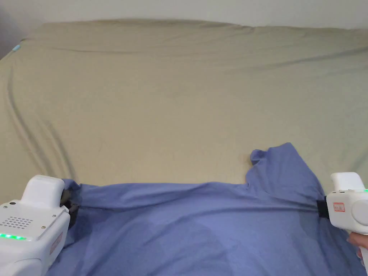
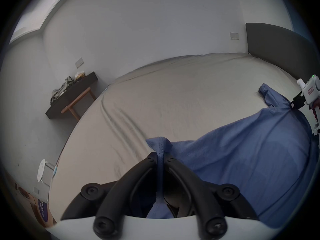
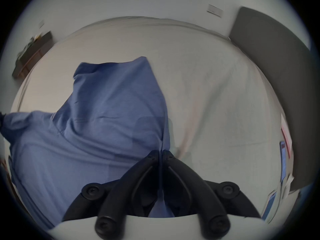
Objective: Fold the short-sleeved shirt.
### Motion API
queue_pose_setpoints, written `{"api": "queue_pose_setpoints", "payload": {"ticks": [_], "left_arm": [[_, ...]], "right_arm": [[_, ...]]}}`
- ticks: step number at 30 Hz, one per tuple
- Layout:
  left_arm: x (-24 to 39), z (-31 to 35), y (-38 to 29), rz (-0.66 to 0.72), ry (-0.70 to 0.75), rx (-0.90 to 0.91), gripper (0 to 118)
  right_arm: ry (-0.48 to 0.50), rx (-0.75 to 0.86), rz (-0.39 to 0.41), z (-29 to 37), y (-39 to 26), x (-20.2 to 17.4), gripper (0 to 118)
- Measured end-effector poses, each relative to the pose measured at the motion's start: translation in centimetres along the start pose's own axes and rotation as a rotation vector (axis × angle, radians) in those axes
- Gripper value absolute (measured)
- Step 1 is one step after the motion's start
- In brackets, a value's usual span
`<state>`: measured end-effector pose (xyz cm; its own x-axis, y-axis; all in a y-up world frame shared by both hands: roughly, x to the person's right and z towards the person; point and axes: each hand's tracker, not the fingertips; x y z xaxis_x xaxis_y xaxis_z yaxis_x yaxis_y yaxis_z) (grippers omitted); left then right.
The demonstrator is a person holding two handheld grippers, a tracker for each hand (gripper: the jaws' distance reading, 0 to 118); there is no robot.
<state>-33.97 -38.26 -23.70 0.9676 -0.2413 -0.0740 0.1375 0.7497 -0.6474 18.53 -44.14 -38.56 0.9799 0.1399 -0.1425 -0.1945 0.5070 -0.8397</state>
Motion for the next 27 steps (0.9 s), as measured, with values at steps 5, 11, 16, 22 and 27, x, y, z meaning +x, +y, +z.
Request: {"api": "queue_pose_setpoints", "payload": {"ticks": [5, 11, 16, 22, 27], "left_arm": [[-1.5, 1.6, 0.3, 0.059, 0.002, 0.004, 4], [-4.2, 5.3, 2.4, 0.099, 0.011, 0.037, 4], [-5.1, 8.4, 1.9, 0.082, -0.018, 0.005, 4], [-5.2, 10.8, -2.1, 0.040, -0.048, -0.072, 4], [-4.7, 11.9, -6.6, -0.003, -0.072, -0.181, 4]], "right_arm": [[0.031, 0.035, -0.053, 4.6, 0.9, 1.6, 3], [0.076, 0.072, -0.055, 12.2, 0.6, 3.6, 3], [0.101, 0.063, -0.017, 17.4, -1.8, 4.8, 3], [0.083, -0.009, 0.034, 21.3, -6.9, 5.0, 3], [0.138, -0.099, -0.001, 22.4, -12.1, 5.2, 3]]}}
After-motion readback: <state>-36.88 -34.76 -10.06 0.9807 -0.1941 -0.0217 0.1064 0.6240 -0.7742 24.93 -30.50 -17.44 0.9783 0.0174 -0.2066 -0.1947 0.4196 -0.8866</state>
